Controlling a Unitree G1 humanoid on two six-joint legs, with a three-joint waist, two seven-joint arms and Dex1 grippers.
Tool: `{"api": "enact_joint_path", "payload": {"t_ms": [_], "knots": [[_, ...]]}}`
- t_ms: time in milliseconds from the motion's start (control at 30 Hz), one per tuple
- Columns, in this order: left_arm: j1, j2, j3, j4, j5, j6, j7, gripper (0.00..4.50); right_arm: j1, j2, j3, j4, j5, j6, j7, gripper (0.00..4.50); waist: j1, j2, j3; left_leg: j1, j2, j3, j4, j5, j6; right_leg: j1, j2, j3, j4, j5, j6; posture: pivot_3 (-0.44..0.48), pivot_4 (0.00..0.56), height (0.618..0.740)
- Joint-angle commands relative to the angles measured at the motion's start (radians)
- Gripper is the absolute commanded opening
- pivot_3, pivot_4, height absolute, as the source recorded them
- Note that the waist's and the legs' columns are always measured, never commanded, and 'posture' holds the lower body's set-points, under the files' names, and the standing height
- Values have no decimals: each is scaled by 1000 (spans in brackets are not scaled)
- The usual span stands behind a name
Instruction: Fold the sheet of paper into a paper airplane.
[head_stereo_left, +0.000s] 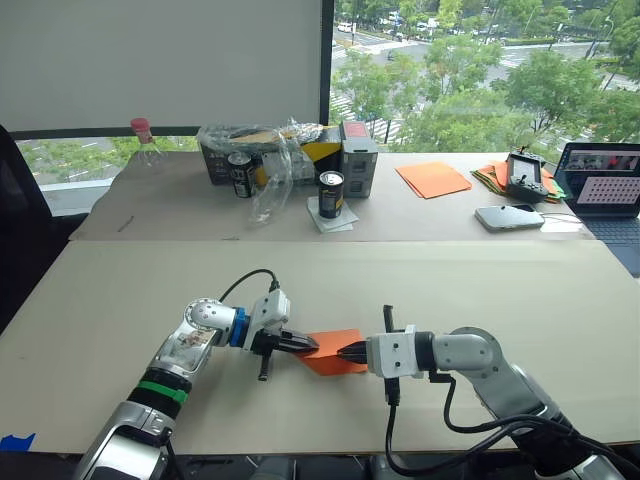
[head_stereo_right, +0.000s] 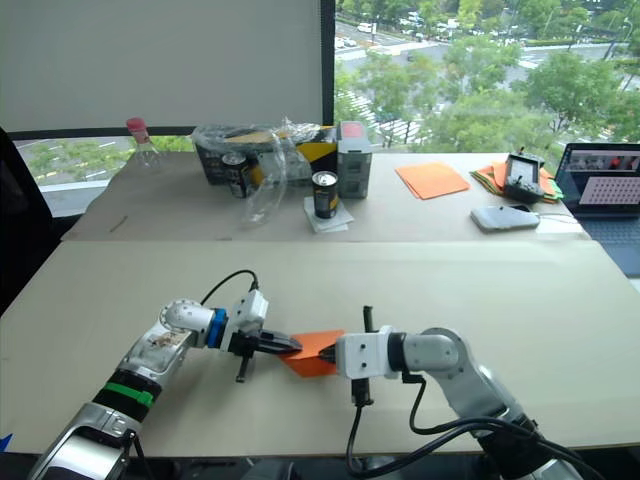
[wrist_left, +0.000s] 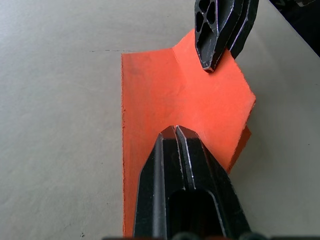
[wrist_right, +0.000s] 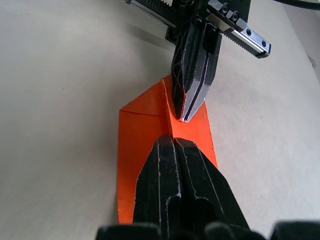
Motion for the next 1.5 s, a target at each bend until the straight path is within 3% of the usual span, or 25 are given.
{"api": "enact_joint_path", "payload": {"t_ms": [33, 133, 300, 600, 700, 867, 1233, 1500], "knots": [[24, 13, -32, 22, 35, -6, -15, 0, -2, -40, -36, -36, 23, -20, 17, 1548, 1, 0, 0, 0, 0, 0, 0, 0, 0, 0, 0, 0, 0, 0, 0, 0, 150, 670], [24, 14, -34, 29, 33, -9, -21, 0, 1, -79, -37, -55, 40, 0, 47, 2591, 0, 0, 0, 1, 0, 0, 0, 0, 1, 0, 0, 0, 0, 0, 0, 0, 150, 670], [30, 17, -25, 31, 24, -9, -28, 0, 3, -119, -53, -4, 40, -69, 54, 2591, 0, 1, -1, 1, 0, 0, 0, 0, 1, 1, 0, 0, 0, 0, 0, 0, 150, 670], [34, 23, -15, 25, 23, -9, -28, 0, -32, -90, -39, 82, 24, -129, 41, 2591, 0, 1, -1, 1, 0, 0, 0, 0, 1, 1, 0, 0, 0, 0, 1, 0, 150, 670], [32, 28, -11, 26, 22, -13, -33, 0, -46, -82, -39, 114, 28, -143, 44, 1783, 0, 1, -1, 2, 0, 0, -1, 0, 1, 1, 0, 0, 0, 0, 1, 0, 150, 670], [-2, 24, 19, 53, 9, -13, -24, 0, -42, -69, -30, 107, 78, -118, 85, 57, -1, 1, -1, 2, 0, 0, -1, 0, 1, 1, 0, 0, 0, 0, 1, 0, 150, 670], [10, 25, 28, 27, -22, 35, -48, 0, 53, -35, -15, -45, 192, 135, 97, 57, -1, 1, -1, 1, 0, 0, -1, 0, 1, 1, 0, 0, 0, 0, 1, 0, 150, 670], [29, 29, 5, -18, -14, 55, -48, 0, 27, -15, -73, 36, 317, 359, 106, 57, 0, 1, -1, 1, 0, 0, -1, 0, 1, 1, -1, 0, 0, 0, 0, 0, 150, 670]]}}
